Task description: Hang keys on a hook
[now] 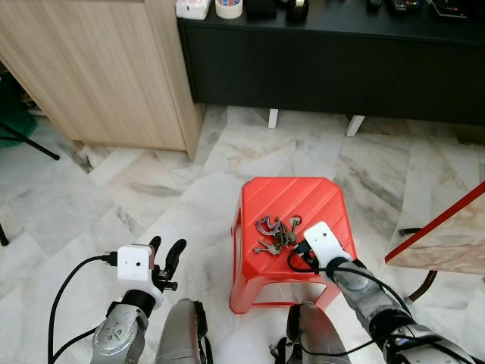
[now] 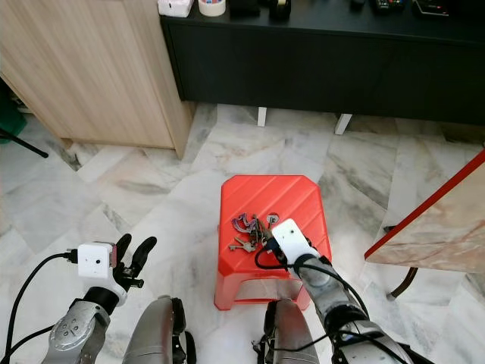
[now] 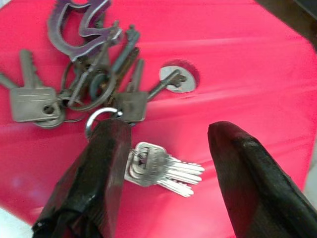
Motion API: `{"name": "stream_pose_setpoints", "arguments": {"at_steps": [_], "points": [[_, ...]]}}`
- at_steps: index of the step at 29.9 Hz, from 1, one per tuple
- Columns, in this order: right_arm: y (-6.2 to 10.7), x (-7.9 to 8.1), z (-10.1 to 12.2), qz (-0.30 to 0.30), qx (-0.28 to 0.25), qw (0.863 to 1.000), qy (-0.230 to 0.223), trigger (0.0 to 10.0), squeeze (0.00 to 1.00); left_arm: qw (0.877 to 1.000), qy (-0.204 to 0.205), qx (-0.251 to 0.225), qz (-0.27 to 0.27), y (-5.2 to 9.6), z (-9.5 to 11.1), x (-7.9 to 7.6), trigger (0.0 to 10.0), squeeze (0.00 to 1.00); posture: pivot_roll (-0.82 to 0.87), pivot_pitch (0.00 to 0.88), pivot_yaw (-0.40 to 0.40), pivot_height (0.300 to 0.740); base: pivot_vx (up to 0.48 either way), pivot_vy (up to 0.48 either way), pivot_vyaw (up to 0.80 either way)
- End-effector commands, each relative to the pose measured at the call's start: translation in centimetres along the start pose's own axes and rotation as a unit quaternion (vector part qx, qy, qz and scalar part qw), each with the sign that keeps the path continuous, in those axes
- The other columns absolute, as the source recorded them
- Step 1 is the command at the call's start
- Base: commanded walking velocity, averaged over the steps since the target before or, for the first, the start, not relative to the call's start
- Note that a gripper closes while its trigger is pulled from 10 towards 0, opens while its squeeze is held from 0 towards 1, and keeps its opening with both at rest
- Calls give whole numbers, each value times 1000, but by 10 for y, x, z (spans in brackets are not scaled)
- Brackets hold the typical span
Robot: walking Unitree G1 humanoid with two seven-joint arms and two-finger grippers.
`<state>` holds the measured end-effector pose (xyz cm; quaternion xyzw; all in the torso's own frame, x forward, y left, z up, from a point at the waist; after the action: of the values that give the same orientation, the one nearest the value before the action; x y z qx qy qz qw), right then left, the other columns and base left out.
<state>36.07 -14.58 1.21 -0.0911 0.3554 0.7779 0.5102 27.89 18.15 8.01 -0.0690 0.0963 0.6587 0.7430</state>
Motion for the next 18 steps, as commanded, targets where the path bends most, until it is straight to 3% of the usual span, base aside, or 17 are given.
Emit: {"name": "stream_pose_setpoints", "arguments": {"at_steps": [1,5,9,18], "points": [[1,10,-7,21,10,1000,-2,10000,0,1000,3,18,2,6,-7,-1,10000,0,114,302,-44,626,0,0,0],[0,21,-6,46,13,999,-21,10000,0,1000,2,22,5,9,-7,0,10000,0,123,316,-43,626,0,0,0],[0,25,-5,56,13,998,5,10000,0,1000,-1,26,11,15,-6,3,10000,0,134,329,-42,626,0,0,0],[-3,11,3,27,7,1000,-10,10000,0,999,-1,31,14,20,-5,3,10000,0,138,344,-38,626,0,0,0]]}}
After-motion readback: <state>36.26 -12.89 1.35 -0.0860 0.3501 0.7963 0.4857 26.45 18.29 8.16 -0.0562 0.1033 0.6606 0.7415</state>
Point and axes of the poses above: a point about 5 cm out from each wrist's last joint towards the gripper, its own y axis pointing back from the gripper into the wrist, its own z axis along the axis of the wrist's last joint, x = y × z, the point moved 4 cm from there along -y, pointing out of the wrist towards the gripper, and after that the axes turned 12 degrees about y, right-handed, at the moved point
